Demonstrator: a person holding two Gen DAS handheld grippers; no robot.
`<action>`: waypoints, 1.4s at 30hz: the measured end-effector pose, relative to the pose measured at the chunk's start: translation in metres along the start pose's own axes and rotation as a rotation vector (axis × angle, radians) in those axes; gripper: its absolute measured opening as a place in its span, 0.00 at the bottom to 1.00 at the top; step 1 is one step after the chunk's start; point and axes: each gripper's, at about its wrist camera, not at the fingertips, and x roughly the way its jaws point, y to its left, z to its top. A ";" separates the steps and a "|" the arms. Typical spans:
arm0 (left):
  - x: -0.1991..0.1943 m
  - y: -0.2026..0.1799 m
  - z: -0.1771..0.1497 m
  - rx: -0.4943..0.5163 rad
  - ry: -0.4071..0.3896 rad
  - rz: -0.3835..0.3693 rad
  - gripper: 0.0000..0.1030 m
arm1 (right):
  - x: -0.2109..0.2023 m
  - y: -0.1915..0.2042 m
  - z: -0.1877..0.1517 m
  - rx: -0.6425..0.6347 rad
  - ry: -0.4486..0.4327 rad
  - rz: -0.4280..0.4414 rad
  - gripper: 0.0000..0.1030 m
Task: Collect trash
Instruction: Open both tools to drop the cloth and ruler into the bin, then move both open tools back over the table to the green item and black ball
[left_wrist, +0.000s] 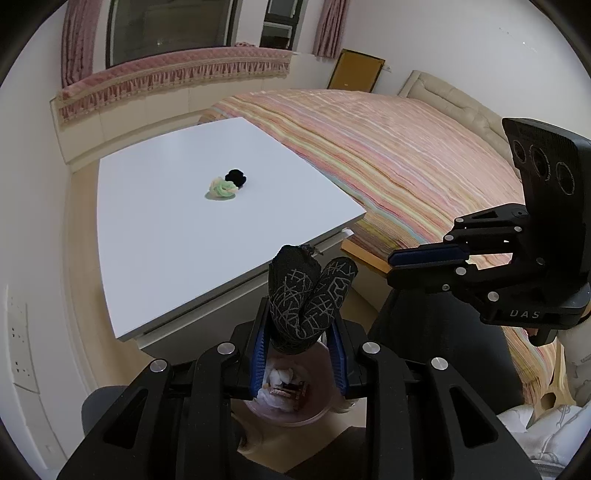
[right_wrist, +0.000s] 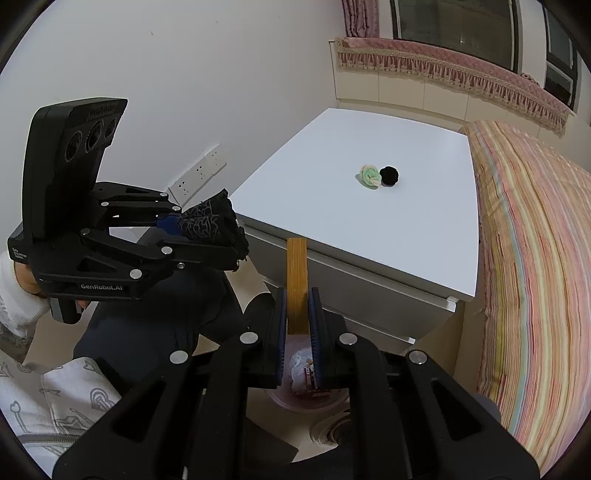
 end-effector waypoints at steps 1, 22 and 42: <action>0.000 -0.001 0.000 0.001 0.000 -0.002 0.28 | 0.000 0.000 0.000 0.000 0.000 0.000 0.11; -0.002 0.009 -0.001 -0.021 -0.013 0.050 0.92 | 0.006 -0.012 0.001 0.040 0.012 -0.055 0.92; -0.008 0.014 0.008 -0.035 -0.031 0.065 0.93 | 0.000 -0.021 0.009 0.072 -0.004 -0.081 0.96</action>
